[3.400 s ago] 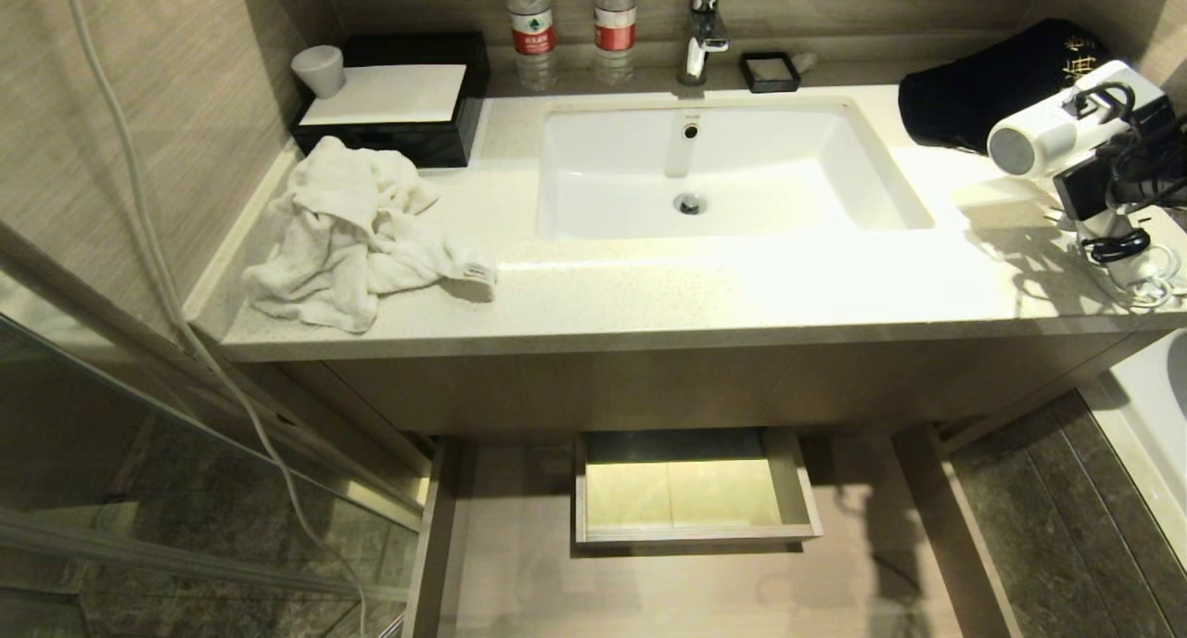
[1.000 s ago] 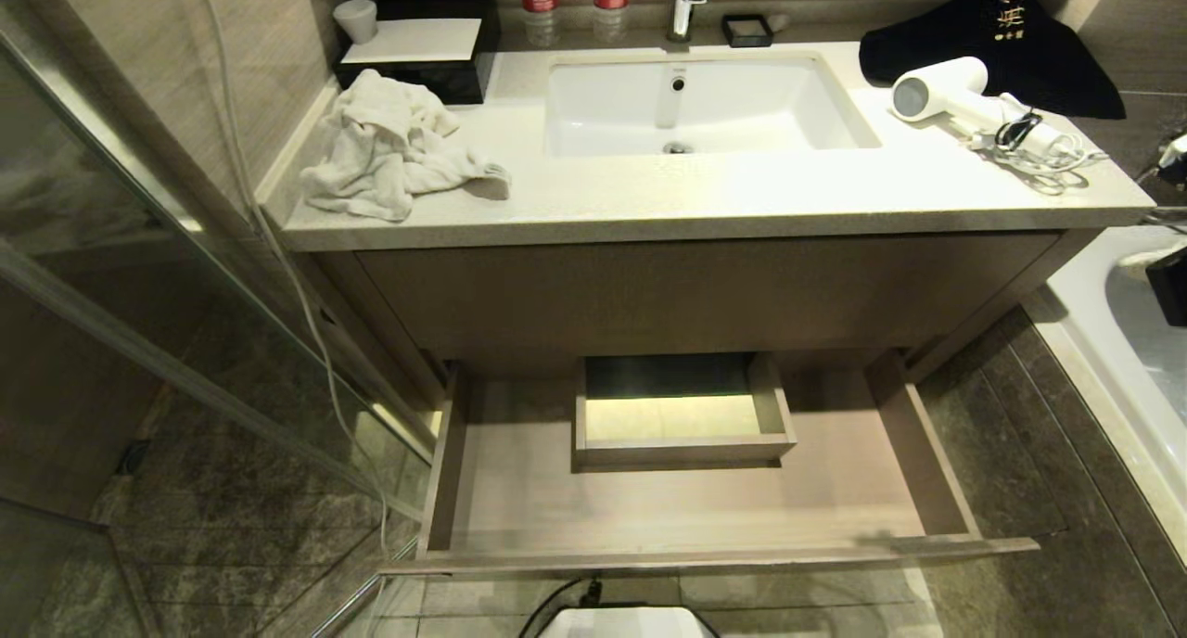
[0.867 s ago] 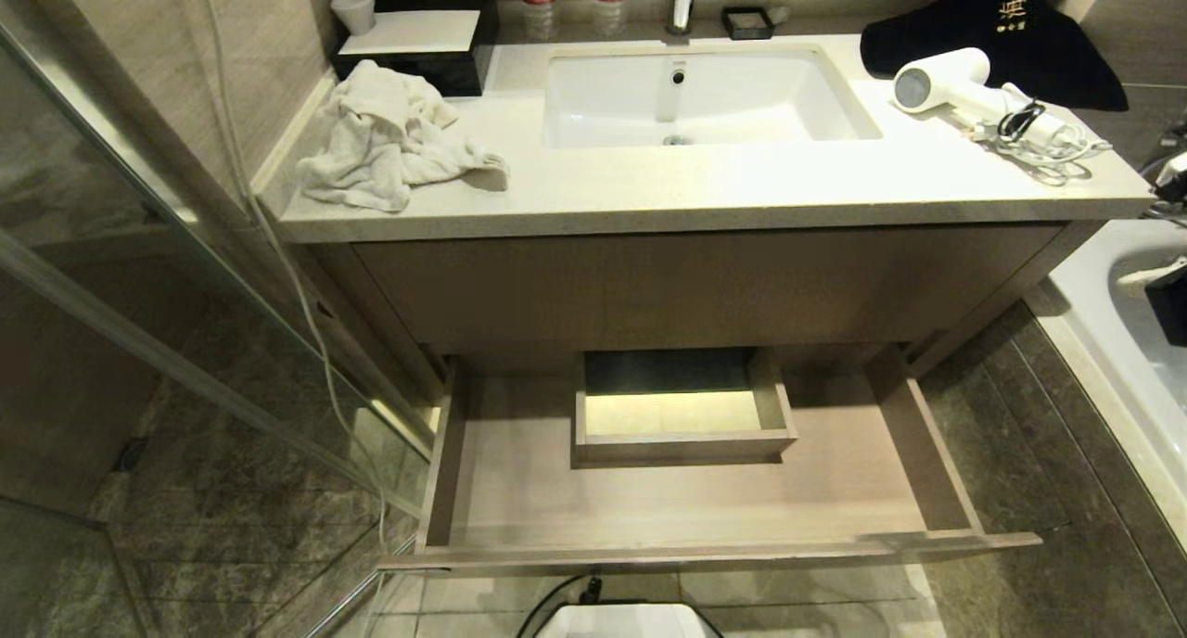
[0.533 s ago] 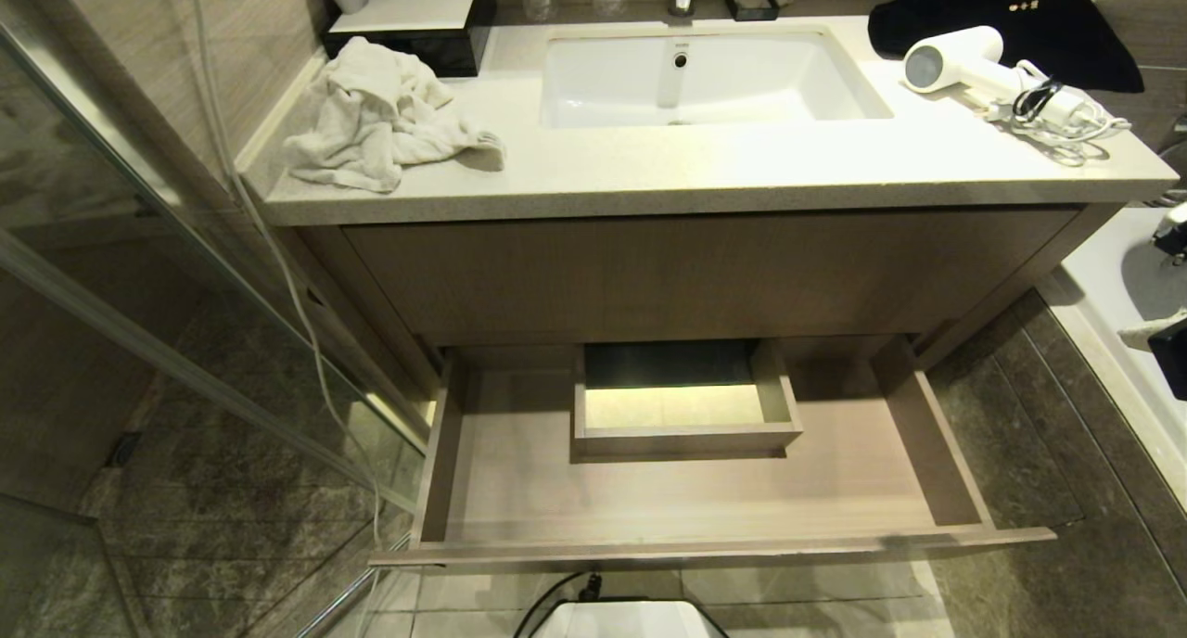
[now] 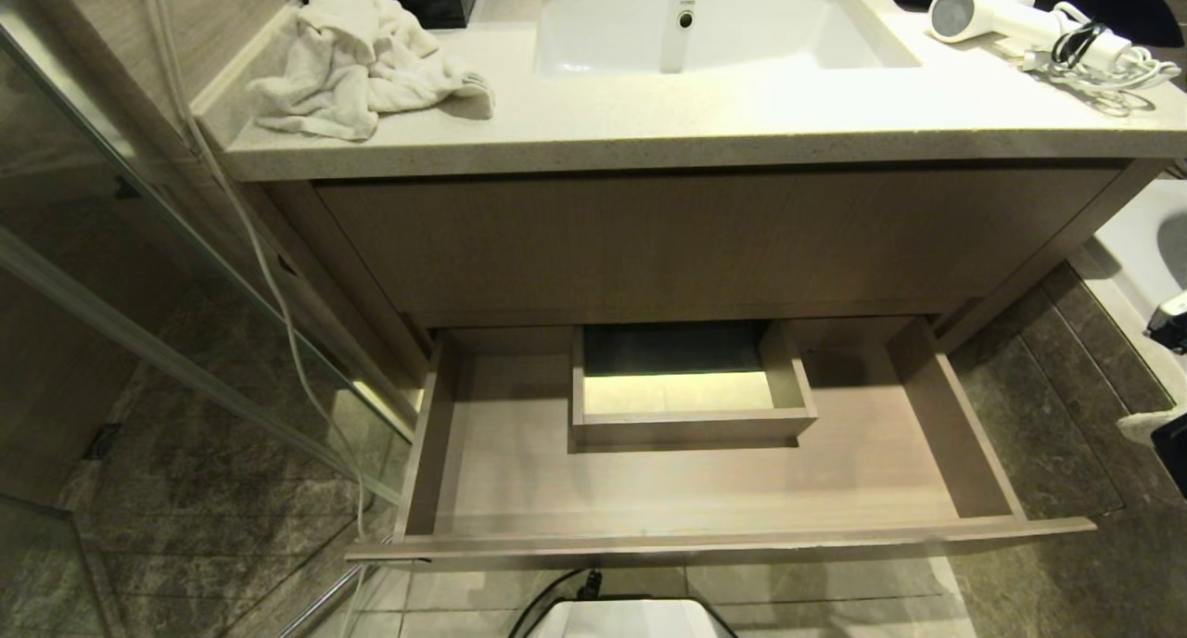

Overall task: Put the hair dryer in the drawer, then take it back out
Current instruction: Close the drawer

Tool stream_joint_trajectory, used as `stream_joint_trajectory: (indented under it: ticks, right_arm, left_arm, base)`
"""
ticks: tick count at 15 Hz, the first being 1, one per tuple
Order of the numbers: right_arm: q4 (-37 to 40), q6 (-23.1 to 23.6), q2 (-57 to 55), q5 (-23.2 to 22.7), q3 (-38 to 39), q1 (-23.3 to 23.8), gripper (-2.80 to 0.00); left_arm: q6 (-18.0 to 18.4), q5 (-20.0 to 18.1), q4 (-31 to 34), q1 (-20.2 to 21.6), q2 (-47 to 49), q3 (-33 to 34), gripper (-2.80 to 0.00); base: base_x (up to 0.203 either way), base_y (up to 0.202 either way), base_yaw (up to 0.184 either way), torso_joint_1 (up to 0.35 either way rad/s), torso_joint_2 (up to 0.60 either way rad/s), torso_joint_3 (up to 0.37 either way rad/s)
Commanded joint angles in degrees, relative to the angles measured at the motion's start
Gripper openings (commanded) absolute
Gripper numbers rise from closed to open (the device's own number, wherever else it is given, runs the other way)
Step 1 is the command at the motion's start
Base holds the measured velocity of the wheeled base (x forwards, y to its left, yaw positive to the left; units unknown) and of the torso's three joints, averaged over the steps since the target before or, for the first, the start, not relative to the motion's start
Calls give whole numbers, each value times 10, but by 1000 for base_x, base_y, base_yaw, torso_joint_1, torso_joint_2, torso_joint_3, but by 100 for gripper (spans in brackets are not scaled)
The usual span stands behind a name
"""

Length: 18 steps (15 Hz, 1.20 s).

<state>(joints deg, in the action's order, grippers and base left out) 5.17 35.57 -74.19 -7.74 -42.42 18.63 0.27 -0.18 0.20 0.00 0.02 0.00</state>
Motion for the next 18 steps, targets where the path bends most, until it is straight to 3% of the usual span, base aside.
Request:
stream_joint_trajectory:
  ticks: [1, 12, 18]
  right_arm:
    - [1, 3, 12, 0, 29, 0, -280]
    - [40, 2, -83, 98, 3, 17, -280]
    - [69, 1, -141, 102, -44, 25, -280]
  left_arm:
    - [0, 0, 0, 0, 1, 1, -280]
    - [0, 0, -1, 0, 1, 0, -280]
    - [0, 0, 0, 0, 1, 1, -280]
  base:
    - [0, 0, 0, -318, 533, 215]
    - [0, 0, 0, -286, 460, 179]
    - [2, -6, 144, -56, 368, 327]
